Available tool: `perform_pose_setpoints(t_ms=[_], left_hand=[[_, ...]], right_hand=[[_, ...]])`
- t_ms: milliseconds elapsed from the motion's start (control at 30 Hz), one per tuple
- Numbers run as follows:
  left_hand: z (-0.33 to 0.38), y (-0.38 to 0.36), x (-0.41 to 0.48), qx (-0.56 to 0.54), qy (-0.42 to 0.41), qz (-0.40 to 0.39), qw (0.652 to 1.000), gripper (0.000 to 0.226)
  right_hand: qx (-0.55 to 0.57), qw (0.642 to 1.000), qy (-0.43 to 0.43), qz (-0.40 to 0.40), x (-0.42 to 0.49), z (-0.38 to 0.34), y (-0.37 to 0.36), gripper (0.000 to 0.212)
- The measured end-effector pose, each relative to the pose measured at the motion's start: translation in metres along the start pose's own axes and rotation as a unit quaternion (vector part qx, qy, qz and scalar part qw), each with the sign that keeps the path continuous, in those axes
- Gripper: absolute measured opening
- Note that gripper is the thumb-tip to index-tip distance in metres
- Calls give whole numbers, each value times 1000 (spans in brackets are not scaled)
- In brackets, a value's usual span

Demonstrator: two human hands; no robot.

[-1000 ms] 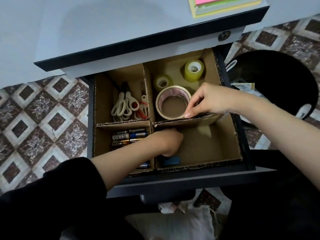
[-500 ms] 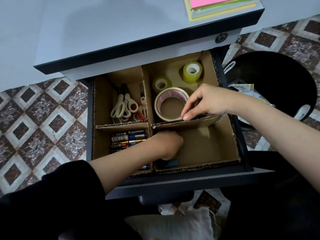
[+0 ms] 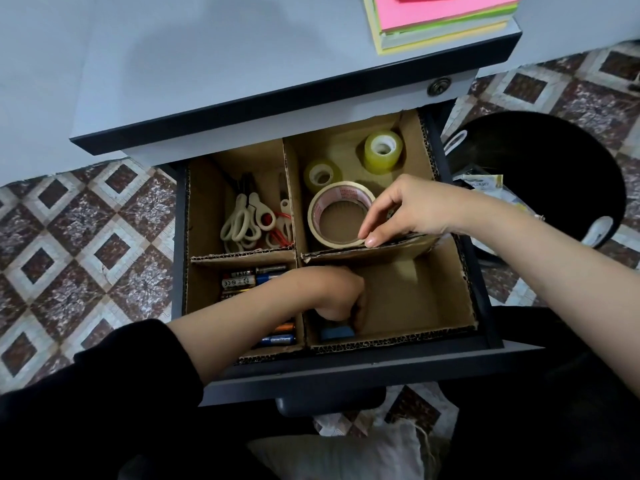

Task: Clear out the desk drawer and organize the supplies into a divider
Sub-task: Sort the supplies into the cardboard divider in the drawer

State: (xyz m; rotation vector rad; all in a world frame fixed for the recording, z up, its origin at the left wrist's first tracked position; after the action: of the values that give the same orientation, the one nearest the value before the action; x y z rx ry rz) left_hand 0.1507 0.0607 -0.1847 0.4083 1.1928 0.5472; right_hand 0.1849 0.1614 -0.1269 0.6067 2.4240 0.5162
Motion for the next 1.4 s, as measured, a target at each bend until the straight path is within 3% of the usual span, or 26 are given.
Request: perform_pose_setpoints(t_ms=[333,567,1200,1400], left_hand=[[1,0,-1,-8,16,16,1000,33],[0,2,-1,17,52,56,997,23],[5,10,-16,17,79,51,995,28],[-5,41,-44,-124,67,141,980,25]], right_hand=[[-1,1000,5,0,0,0,0,13],[-3,1000,6,-1,1,0,0,12],[-25,1000,-15,6,1,3,1,9],[5,998,16,64,-8,-4,11,6]])
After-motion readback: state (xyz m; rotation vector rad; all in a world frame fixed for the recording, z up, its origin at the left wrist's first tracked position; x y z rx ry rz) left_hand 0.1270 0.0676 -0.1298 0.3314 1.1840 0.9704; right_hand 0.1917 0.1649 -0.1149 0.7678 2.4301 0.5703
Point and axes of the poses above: each hand's wrist, its own x-axis towards the middle knuckle, its own y-axis out of the back of the hand, z = x × y, the point moved 7 cm from there along x, towards the middle knuckle, and after that the axes turned 9 degrees about z, right-handed, at the moved point
